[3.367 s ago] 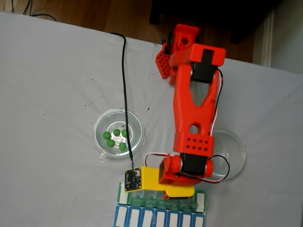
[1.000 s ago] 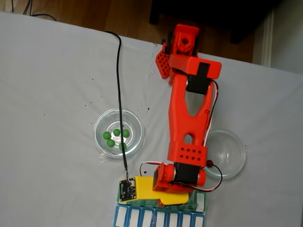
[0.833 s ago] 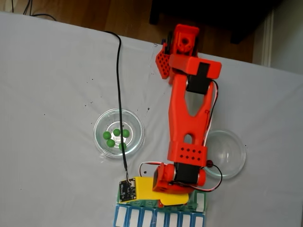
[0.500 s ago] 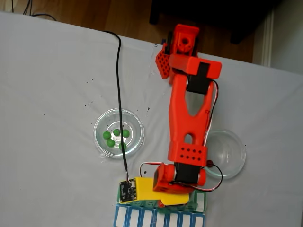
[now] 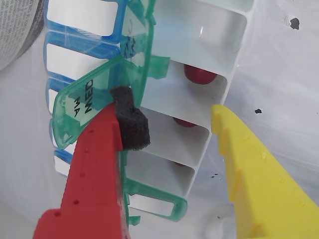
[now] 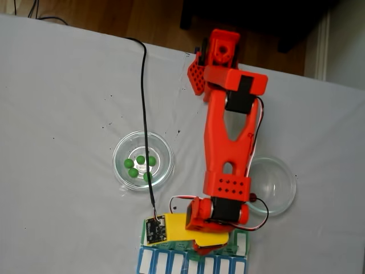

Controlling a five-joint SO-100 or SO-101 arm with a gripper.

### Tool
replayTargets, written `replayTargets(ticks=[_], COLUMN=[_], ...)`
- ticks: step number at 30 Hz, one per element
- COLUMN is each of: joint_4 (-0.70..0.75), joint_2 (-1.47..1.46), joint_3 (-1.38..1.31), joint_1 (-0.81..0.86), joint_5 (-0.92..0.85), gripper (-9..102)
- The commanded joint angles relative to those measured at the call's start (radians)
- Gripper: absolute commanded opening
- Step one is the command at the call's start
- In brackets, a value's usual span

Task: Sort medicines into box.

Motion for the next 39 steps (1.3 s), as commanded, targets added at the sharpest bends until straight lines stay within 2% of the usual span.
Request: replayTargets(ticks=[1,3,7,9,12,17,24,30,34,39], joint_4=[0.020,0.046,0.084,0.130,0.124,0.117,0.126,0.126,0.044,0.067], joint_2=[0.115,0.124,0.147,0.176,0.351,0.554,0.612,0.718,0.816,0.718], joint_3=[-0.009,-0.002,0.009,0.032,0.225,0.390,0.422,0.503,0.594,0.526], joint_1=[-0.029,-0.048,-0.084,-0.095,-0.110,-0.137,-0.170,-0.279,-0.344,-0.377], joint_5=[-0.015,-0.032,-0.034,-0.074,-0.127,-0.138,-0.092,-0.057,0.011,0.018], gripper=[21,20,4,2,2,2,1,1,1,2])
